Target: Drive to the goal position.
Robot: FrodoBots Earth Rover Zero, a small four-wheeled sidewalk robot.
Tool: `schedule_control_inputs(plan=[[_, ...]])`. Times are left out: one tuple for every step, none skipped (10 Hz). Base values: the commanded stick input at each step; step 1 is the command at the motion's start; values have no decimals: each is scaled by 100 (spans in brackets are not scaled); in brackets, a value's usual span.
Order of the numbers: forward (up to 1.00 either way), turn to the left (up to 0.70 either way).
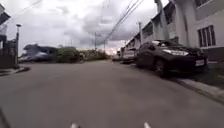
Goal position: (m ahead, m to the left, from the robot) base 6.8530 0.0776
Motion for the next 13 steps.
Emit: schedule_control_inputs(plan=[[70,0],[70,0],[70,0],[70,0],[70,0],[70,0],[70,0],[70,0],[70,0],[70,0],[70,0],[70,0],[70,0]])
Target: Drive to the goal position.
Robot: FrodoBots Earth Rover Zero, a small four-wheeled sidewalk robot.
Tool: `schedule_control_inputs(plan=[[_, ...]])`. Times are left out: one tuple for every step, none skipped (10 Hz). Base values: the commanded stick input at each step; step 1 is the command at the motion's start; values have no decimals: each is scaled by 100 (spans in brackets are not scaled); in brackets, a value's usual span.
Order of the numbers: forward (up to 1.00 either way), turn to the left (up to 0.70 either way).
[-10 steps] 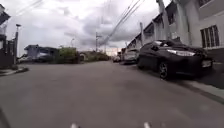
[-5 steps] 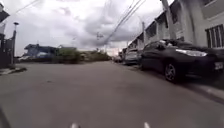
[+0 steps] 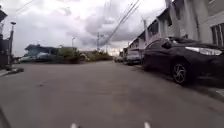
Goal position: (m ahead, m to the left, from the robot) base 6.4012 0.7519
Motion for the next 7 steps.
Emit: schedule_control_inputs(plan=[[70,0],[70,0],[70,0],[70,8],[70,-30],[70,-34],[70,-34]])
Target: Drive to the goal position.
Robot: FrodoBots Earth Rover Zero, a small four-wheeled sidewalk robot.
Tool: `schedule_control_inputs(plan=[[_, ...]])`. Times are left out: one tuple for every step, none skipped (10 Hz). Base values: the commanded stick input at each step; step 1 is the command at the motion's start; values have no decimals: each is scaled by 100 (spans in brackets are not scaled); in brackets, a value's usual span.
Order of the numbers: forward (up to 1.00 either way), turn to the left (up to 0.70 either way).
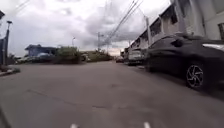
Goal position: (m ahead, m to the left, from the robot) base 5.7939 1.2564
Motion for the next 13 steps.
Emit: schedule_control_inputs(plan=[[70,-34],[70,-35],[70,-24],[70,0],[70,5],[70,0],[70,1],[70,1],[70,0],[70,0],[70,3],[70,3],[70,0]])
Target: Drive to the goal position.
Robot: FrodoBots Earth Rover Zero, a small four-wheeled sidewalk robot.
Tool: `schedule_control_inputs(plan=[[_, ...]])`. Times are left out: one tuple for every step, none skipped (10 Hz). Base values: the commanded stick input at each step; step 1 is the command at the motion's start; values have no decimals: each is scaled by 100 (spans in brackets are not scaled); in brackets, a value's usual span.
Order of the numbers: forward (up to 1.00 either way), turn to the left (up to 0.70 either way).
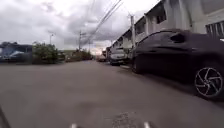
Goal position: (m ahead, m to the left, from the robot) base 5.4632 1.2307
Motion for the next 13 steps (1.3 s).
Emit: schedule_control_inputs(plan=[[70,0],[70,0],[70,2],[70,5],[70,29],[70,35],[70,24],[70,5],[70,0],[70,0],[70,0],[70,0],[70,3]])
